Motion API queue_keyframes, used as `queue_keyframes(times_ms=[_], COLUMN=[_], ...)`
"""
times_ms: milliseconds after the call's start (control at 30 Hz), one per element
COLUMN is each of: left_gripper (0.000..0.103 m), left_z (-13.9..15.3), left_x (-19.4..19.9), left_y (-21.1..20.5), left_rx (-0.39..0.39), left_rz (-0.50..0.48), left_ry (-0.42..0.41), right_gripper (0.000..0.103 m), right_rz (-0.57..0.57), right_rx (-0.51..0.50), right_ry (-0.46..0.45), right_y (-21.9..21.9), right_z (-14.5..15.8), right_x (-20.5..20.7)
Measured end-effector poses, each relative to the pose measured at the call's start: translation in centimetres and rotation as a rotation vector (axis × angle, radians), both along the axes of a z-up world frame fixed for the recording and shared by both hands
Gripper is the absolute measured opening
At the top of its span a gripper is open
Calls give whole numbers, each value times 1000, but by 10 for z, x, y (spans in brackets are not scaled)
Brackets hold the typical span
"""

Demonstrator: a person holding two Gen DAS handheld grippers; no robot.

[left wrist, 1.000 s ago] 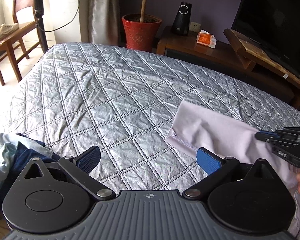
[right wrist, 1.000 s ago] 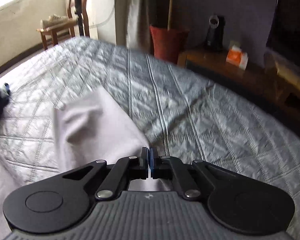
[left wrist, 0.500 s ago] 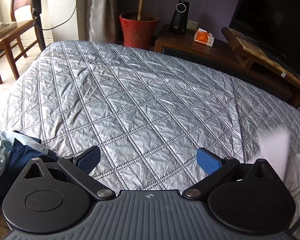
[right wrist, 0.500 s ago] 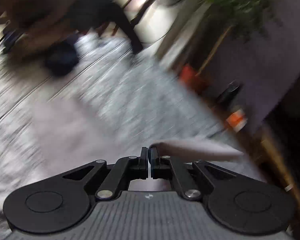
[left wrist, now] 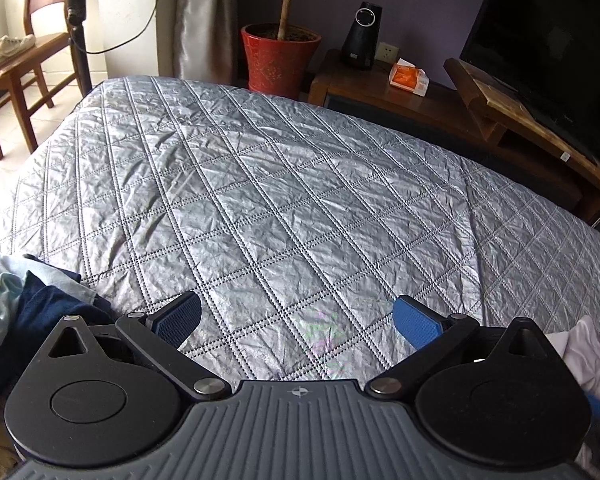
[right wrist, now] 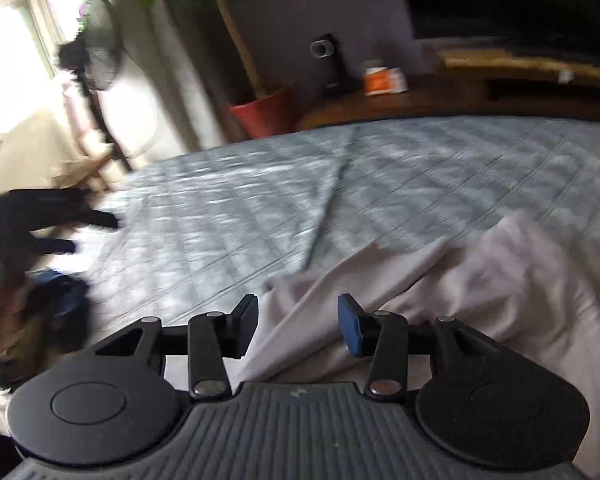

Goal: Fold clothes

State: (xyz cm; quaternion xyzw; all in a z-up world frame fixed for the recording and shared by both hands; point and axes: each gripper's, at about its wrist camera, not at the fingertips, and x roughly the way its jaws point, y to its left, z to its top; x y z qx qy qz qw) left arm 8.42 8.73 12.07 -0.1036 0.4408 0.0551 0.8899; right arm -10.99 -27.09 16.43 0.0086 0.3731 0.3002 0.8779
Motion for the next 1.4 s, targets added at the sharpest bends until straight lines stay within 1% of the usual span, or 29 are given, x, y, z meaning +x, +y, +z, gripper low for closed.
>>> queue_keyframes(times_ms=[67, 100, 133, 267, 400, 467, 500, 533, 567, 633, 667, 733, 833, 933, 1033, 1067, 1133, 1167, 1200, 1233, 1267, 1333, 1400], left_gripper=[103, 103, 103, 103, 103, 103, 103, 103, 103, 103, 103, 103, 103, 103, 103, 103, 103, 103, 103, 103, 103, 103, 103], left_z=[0, 1, 1, 0, 1, 1, 1, 1, 1, 1, 1, 1, 2, 4, 5, 5, 4, 4, 4, 4, 5, 5, 4], left_x=[1, 1, 1, 0, 0, 0, 0, -1, -1, -1, -1, -1, -1, 0, 0, 0, 0, 0, -1, -1, -1, -1, -2], left_y=[0, 1, 1, -2, -3, -2, -2, -2, -2, -2, -2, -2, 1, 8, 15, 17, 20, 21, 20, 19, 16, 11, 6], left_rx=[-5, -10, -14, -3, -9, -12, -13, -14, -13, -13, -13, -13, -13, -23, -28, -29, -36, -39, -40, -39, -37, -38, -38], left_rz=[1, 2, 3, -8, -11, -9, -9, -8, -9, -10, -10, -11, -7, 12, 33, 41, 53, 55, 52, 44, 31, 4, -13], left_ry=[-1, -1, -2, 1, -1, -1, -1, -1, -1, -2, -2, -2, -4, -9, -15, -15, -13, -13, -13, -14, -15, -14, -12], right_gripper=[43, 48, 51, 51, 51, 40, 29, 15, 10, 6, 4, 3, 3, 3, 3, 3, 4, 10, 24, 35, 36, 31, 28], right_rz=[1, -2, -8, -31, -71, -86, -92, -93, -93, -93, -97, -105, -96, 0, 133, 166, 195, 183, 127, 72, 19, -68, -109], right_rx=[-92, -126, -136, -171, -199, -212, -202, -192, -186, -183, -160, -76, 36, 156, 201, 195, 86, 42, 13, -16, -53, -138, -145], right_ry=[-70, -93, -91, -45, -9, 3, 19, 25, 27, 18, 19, 13, -29, -84, -134, -149, -207, -217, -194, -171, -152, -123, -77], right_y=[21, 30, 37, 60, 68, 67, 64, 62, 59, 58, 57, 51, 44, 48, 64, 74, 89, 92, 87, 81, 77, 72, 69], right_z=[0, -1, -5, -21, -40, -50, -53, -55, -56, -57, -56, -51, -30, -2, 17, 16, 16, 14, 9, 4, -3, -18, -31], right_x=[3, 5, 7, 22, 48, 58, 63, 66, 68, 70, 70, 68, 56, 38, 15, 9, -3, -4, 3, 11, 19, 40, 57])
